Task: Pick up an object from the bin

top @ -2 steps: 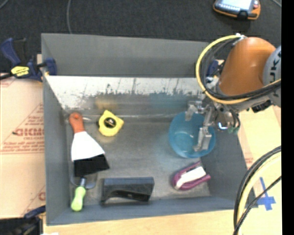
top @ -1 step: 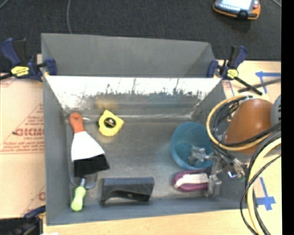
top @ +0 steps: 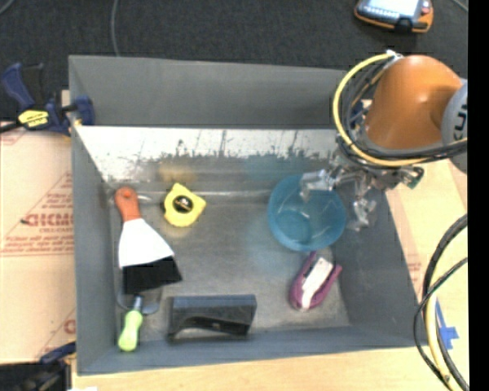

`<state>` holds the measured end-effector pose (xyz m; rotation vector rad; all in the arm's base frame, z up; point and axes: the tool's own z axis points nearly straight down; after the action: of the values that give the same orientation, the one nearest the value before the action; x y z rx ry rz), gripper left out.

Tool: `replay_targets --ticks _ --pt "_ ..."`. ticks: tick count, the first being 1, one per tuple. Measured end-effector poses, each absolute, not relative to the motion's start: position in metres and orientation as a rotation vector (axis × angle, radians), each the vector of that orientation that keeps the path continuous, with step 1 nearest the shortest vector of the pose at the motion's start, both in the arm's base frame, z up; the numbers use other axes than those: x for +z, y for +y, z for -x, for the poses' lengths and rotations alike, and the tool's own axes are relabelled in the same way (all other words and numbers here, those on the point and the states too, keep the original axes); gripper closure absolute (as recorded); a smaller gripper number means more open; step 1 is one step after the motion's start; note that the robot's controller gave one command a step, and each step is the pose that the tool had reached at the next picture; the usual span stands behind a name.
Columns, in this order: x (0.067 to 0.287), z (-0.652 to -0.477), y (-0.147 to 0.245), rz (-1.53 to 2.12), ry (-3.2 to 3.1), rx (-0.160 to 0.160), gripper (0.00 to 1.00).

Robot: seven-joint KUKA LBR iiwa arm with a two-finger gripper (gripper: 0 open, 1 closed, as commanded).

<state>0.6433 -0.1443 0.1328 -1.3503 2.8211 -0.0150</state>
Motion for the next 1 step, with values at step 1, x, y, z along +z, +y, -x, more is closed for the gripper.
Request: replay_targets --ticks 1 --pt "0.1017 -0.5167 -0.1139 0.830 3.032 0.001 0.00"
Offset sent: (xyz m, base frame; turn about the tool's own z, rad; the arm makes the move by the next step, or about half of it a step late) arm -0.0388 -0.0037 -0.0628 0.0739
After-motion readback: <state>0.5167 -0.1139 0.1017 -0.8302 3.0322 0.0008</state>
